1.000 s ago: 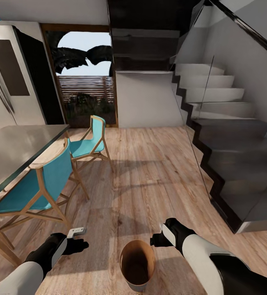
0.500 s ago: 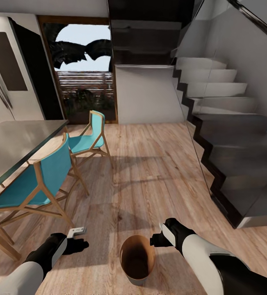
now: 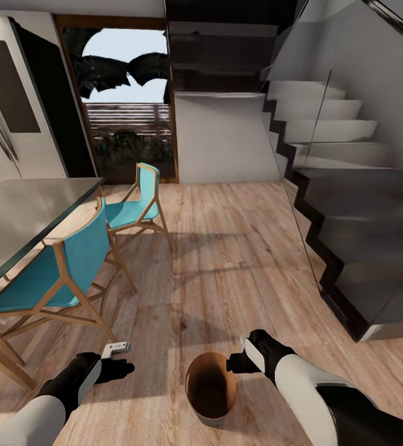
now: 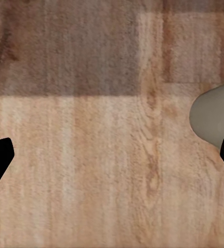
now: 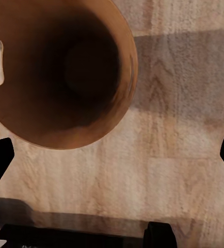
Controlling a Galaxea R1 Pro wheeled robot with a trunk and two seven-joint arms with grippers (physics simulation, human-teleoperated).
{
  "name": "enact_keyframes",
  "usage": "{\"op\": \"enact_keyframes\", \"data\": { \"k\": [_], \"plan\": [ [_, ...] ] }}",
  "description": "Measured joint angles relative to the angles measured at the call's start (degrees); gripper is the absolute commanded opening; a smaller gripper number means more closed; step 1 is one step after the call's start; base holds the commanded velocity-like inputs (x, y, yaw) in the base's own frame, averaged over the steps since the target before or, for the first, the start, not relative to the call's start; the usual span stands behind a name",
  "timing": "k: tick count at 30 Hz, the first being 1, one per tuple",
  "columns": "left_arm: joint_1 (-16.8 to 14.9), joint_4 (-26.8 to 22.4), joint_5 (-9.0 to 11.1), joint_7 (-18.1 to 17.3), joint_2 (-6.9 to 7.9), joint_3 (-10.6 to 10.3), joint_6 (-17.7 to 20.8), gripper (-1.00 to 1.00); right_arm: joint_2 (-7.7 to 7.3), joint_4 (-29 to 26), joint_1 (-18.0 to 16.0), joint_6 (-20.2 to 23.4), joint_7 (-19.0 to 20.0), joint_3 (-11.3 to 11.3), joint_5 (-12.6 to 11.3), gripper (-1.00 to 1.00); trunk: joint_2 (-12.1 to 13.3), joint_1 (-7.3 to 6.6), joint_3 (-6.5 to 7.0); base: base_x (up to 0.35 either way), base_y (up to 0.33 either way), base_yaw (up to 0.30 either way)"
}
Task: Put the three can of soda from the living room inside the tash can in the kitchen.
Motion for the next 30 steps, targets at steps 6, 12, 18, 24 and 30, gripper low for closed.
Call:
{"op": "enact_keyframes", "data": {
  "k": [6,12,18,24,30],
  "plan": [
    [0.0,0.0,0.0,0.0,0.0,-0.02,-0.09,1.0,0.0,0.0,0.0,0.0,0.0,0.0,0.0,1.0,0.0,0.0,-0.17,0.149,0.005,0.0],
    [0.0,0.01,-0.06,-0.05,0.0,-0.07,-1.05,1.0,0.07,0.0,0.0,0.0,0.0,0.02,0.0,1.0,0.0,0.0,-0.32,0.3,-0.047,0.0],
    [0.0,0.05,-0.09,-0.02,0.0,-0.1,-1.28,1.0,0.08,0.0,0.0,0.0,0.0,0.03,0.0,1.0,0.0,0.0,-0.45,0.216,-0.021,0.0],
    [0.01,0.03,-0.03,0.02,0.0,-0.11,-1.31,1.0,0.09,0.02,0.0,0.0,0.0,0.03,0.0,1.0,0.0,0.0,-0.57,0.032,-0.003,0.0],
    [0.0,0.01,-0.01,0.06,-0.04,-0.11,-1.32,1.0,0.15,0.07,0.0,0.0,0.0,0.06,0.0,1.0,0.0,0.0,-0.69,0.004,0.0,0.0]
  ]
}}
